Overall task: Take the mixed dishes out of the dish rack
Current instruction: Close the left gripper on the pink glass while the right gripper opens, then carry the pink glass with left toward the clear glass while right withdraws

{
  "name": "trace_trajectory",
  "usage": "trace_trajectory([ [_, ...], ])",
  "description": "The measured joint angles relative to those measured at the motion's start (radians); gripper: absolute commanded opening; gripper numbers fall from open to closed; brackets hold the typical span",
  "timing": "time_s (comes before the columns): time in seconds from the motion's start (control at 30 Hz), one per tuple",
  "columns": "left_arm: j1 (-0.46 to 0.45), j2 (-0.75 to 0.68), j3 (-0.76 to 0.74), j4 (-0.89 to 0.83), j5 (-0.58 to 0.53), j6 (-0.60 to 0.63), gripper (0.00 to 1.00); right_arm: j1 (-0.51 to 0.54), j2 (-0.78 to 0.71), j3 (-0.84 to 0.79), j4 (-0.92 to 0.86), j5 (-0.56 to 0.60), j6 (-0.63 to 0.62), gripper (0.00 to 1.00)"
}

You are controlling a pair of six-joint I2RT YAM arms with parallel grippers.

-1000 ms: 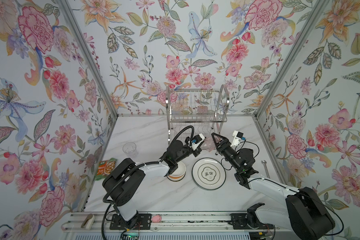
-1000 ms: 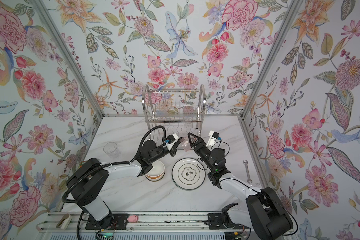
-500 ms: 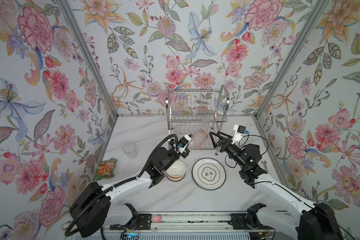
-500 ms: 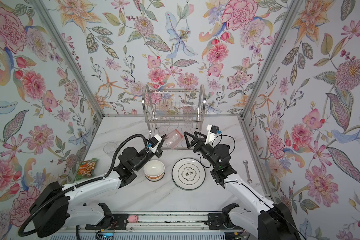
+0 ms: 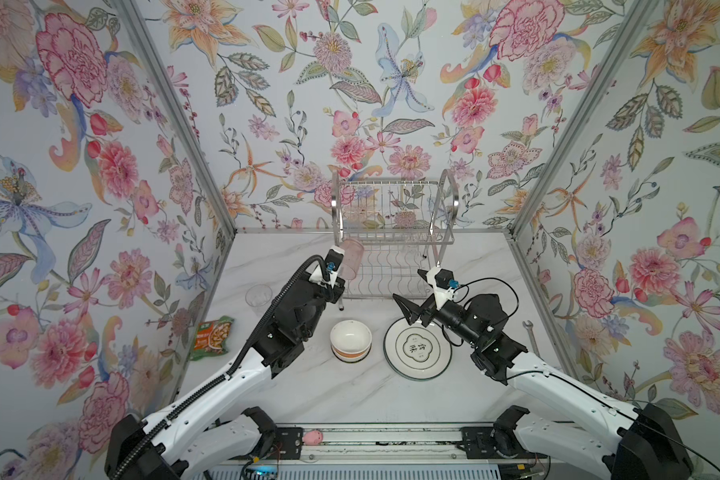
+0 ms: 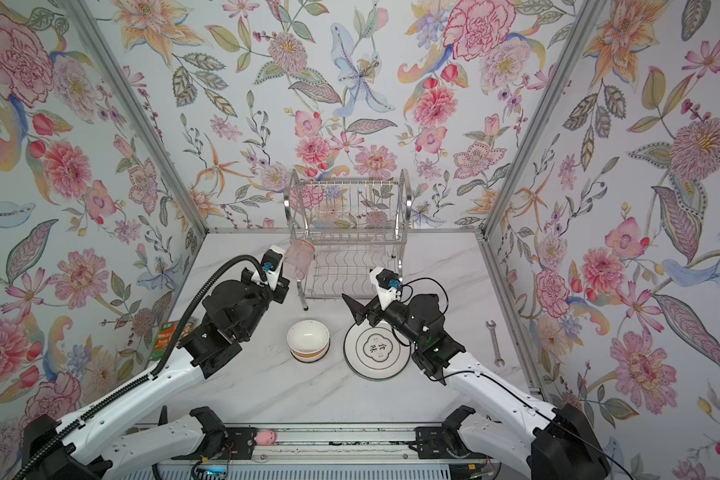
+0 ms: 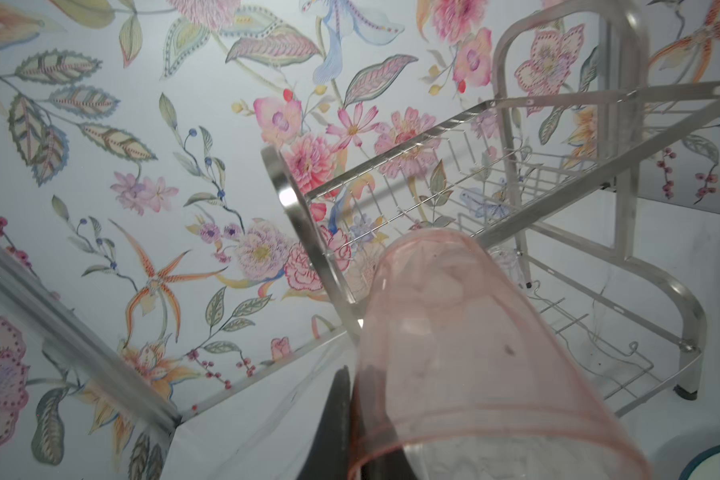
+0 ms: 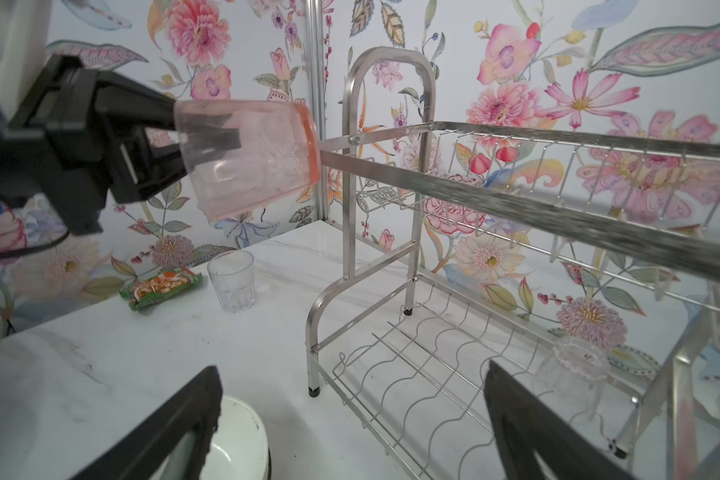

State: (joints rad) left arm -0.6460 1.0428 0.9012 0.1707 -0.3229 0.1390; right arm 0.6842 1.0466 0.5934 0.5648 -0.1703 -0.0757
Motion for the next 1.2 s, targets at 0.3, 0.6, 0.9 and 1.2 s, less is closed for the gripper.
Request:
trace_trajectory([
  [0.3,0.259,0.193,0.362,-0.489,0.022,-0.121,0.0,0.065,0.005,-0.001,-0.004,0.072,-0.183,0.99],
  [0.6,0.322,0.253,0.389,-0.664,0.058,-0.18,0.0,0.069,-0.027,-0.038,-0.004,0.127,-0.217,0.99],
  [0.9,0.5,0.411,0.515,-0.779,0.155,-0.191,0.0,0.069,-0.044,-0.039,-0.009,0.151,-0.22,0.99],
  [1.2,0.595,0.819,0.811,-0.973,0.215,-0.127,0.0,0.069,-0.084,-0.04,-0.045,0.183,-0.215,0.99],
])
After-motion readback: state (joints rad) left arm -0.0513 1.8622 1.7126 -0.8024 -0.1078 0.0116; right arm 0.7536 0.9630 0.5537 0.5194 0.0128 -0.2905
